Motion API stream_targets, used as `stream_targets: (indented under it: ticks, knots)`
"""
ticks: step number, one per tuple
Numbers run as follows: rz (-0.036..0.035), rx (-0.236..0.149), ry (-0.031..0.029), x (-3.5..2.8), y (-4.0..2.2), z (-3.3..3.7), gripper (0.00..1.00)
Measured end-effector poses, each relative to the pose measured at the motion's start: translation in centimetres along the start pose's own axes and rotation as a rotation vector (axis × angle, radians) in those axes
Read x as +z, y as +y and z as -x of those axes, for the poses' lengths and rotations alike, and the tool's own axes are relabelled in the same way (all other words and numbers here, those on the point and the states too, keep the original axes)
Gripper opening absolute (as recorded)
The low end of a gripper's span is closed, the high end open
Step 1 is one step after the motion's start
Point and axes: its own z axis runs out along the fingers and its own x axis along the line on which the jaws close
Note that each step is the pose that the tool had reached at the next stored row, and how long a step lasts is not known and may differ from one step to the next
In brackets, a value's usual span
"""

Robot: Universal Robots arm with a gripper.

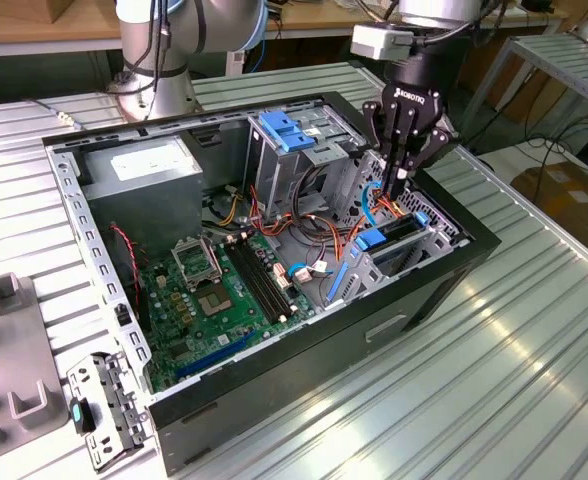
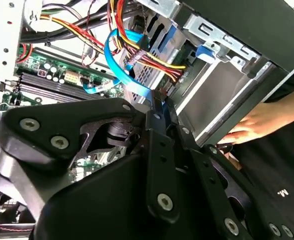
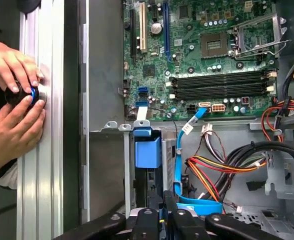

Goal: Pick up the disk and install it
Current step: 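Insert the second disk wire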

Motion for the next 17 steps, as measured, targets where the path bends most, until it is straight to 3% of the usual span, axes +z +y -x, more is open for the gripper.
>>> stream_targets:
  ticks: [1, 2, 4, 6, 10, 15, 17]
  knots:
    - [-0.0015, 0.0, -0.0046, 0.41, 0.11, -1.07, 0.16]
    - [-0.0203, -0.003, -0.0648, 0.68, 0.61, -1.38, 0.16]
    - [-0.0285, -0.002, -0.0868, 0.8, 0.8, -1.66, 0.16]
    - [-0.0361, -0.001, -0.103, 0.92, 0.9, -1.95, 0.16]
    - [-0.0437, 0.0, -0.1173, 1.37, 0.96, -2.82, 0.16]
    - [-0.0541, 0.001, -0.1353, 1.76, 1.2, -3.3, 0.16]
    - [-0.0647, 0.003, -0.1508, 1.95, 1.37, -3.57, 0.16]
